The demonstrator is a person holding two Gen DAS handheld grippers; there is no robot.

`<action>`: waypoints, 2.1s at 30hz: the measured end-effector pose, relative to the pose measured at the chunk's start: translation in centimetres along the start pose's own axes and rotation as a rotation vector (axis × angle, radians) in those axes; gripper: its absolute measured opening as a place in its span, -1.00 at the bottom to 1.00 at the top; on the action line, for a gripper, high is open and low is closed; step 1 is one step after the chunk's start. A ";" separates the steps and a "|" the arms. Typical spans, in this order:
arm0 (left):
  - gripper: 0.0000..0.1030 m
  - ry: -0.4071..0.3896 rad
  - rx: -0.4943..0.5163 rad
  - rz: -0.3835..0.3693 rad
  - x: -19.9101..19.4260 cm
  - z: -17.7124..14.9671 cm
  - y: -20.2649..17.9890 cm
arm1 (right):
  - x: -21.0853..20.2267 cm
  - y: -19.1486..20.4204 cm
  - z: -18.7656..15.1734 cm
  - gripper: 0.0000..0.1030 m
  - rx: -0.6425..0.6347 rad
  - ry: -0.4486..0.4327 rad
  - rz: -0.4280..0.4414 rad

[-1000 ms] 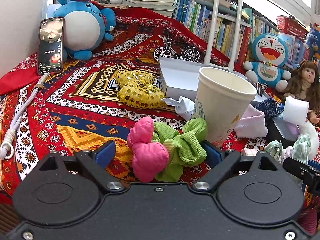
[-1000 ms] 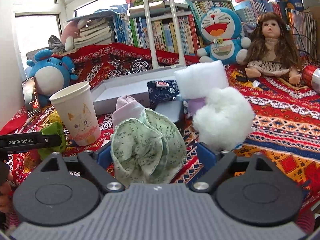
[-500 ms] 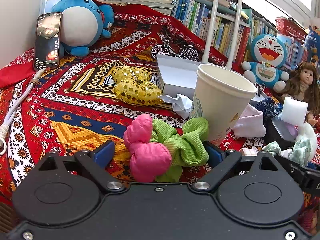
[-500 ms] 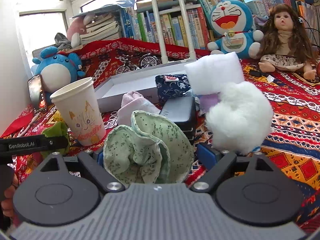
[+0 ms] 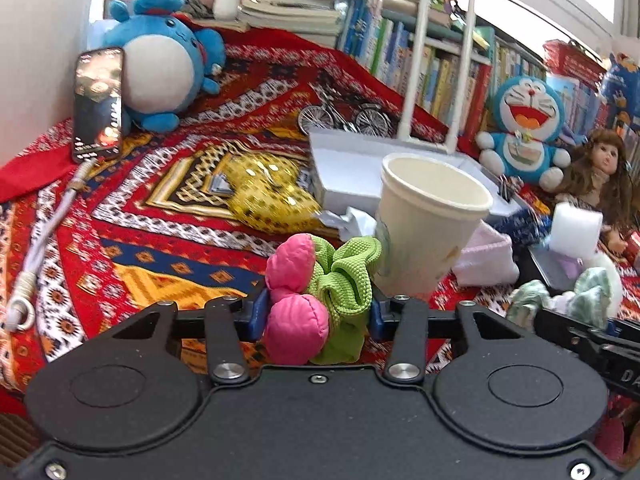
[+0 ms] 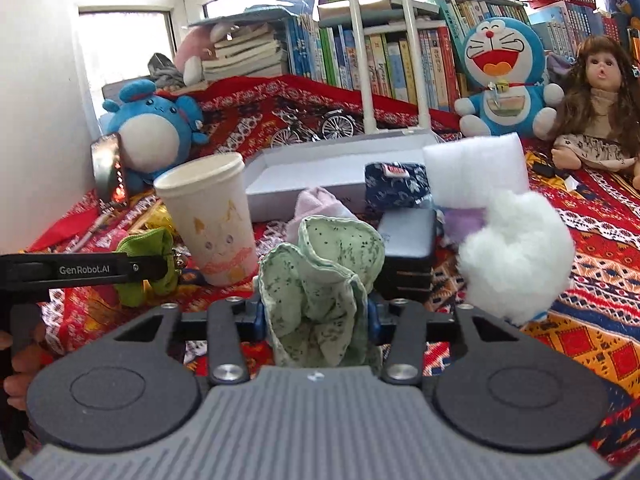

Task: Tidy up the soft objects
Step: 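Lift scrunchie with left gripper while right gripper carries hat toward the white tray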

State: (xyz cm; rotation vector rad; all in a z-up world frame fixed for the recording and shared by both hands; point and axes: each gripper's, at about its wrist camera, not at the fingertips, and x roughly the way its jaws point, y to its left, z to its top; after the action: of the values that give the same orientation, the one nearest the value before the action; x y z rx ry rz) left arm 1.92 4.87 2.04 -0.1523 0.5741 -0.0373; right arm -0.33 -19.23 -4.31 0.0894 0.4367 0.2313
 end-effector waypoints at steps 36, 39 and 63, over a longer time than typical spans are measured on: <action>-0.15 0.013 0.060 -0.228 5.9 17.5 -4.1 | 3.0 -3.0 14.1 -0.01 0.008 -0.115 0.028; -0.15 0.060 0.088 -0.217 7.8 18.6 -5.2 | 4.6 -3.2 15.2 -0.01 -0.005 -0.084 0.017; -0.13 0.455 0.052 -0.193 22.7 21.4 -7.0 | 17.6 -7.3 16.7 0.02 0.168 0.207 -0.024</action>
State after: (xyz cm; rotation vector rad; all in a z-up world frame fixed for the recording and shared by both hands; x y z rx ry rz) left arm 32.65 -0.98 8.67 -0.1487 1.0104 -0.2798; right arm 23.84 -22.66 2.58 0.2258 0.6632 0.1809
